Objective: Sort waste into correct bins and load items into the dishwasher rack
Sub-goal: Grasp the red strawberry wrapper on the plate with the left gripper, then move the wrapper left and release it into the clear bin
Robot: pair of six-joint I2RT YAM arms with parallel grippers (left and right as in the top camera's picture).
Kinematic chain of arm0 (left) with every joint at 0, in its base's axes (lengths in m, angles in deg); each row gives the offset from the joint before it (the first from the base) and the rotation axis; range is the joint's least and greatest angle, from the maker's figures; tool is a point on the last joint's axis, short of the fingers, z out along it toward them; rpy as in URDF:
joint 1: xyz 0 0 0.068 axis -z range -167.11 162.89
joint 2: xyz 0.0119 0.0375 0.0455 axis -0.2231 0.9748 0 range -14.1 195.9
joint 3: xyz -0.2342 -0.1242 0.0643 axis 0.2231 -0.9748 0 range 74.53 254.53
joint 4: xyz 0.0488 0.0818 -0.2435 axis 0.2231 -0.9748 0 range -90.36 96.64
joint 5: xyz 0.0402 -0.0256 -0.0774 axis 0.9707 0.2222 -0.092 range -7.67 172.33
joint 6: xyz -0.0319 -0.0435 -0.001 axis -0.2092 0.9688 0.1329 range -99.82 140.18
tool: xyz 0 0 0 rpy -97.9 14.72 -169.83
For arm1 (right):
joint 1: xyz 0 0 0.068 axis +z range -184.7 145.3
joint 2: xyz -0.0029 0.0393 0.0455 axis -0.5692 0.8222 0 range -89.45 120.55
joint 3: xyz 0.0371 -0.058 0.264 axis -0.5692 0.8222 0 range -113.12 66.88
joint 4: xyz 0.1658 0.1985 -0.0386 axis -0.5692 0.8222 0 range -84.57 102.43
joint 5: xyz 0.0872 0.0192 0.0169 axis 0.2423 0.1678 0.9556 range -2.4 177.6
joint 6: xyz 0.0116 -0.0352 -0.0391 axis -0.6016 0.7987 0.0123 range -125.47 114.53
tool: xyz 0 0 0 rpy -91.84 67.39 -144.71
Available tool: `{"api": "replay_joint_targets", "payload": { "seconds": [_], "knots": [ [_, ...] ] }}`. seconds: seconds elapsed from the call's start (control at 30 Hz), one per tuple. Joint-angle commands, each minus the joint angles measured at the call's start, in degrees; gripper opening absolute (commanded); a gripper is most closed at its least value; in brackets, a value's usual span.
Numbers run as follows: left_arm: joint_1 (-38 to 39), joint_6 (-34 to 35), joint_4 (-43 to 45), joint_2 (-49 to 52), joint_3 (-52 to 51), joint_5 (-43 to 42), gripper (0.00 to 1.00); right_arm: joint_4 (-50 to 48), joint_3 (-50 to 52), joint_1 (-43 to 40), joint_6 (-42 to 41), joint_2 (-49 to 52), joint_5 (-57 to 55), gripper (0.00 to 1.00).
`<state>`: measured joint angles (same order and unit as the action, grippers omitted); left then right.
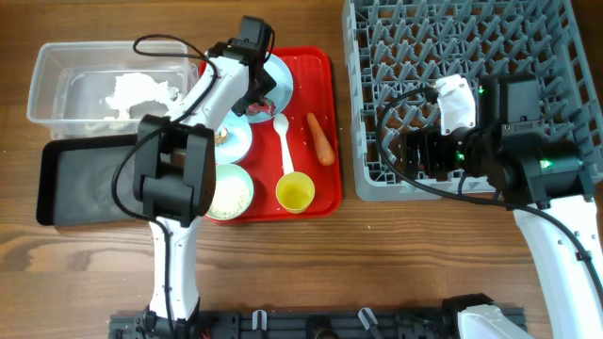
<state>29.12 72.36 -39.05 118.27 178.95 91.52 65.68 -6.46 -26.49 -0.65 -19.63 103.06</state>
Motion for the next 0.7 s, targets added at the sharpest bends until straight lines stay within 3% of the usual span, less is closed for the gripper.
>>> {"api": "replay_joint_targets", "payload": {
  "seconds": [0.0, 0.13, 0.27, 0.57, 0.67],
  "knots": [
    [-0.31, 0.59, -0.76, 3.43, -0.28, 0.94, 0.43, 0.07, -0.98, 0.31, 0.59, 0.09, 1.14, 1.00],
    [-0.33, 0.59, -1.03, 3.50, -0.26, 0.94, 0.04, 0.09, -0.98, 0.31, 0.61, 0.09, 1.14, 1.00],
    [-0.35, 0.52, -1.03, 1.33, -0.13, 0.94, 0.04, 0.04, -0.98, 0.31, 0.63, 0.09, 1.14, 1.00],
    [-1.31, -9.86, -2.56, -22.95, 1.33, 1.36, 0.04, 0.02, -0.98, 0.31, 0.55, 0.09, 1.18, 1.00],
    [-4.61, -9.79, -6.58, -26.82, 1.33, 6.47, 0.04, -0.04, -0.98, 0.31, 0.55, 0.09, 1.18, 1.00]
  ]
}}
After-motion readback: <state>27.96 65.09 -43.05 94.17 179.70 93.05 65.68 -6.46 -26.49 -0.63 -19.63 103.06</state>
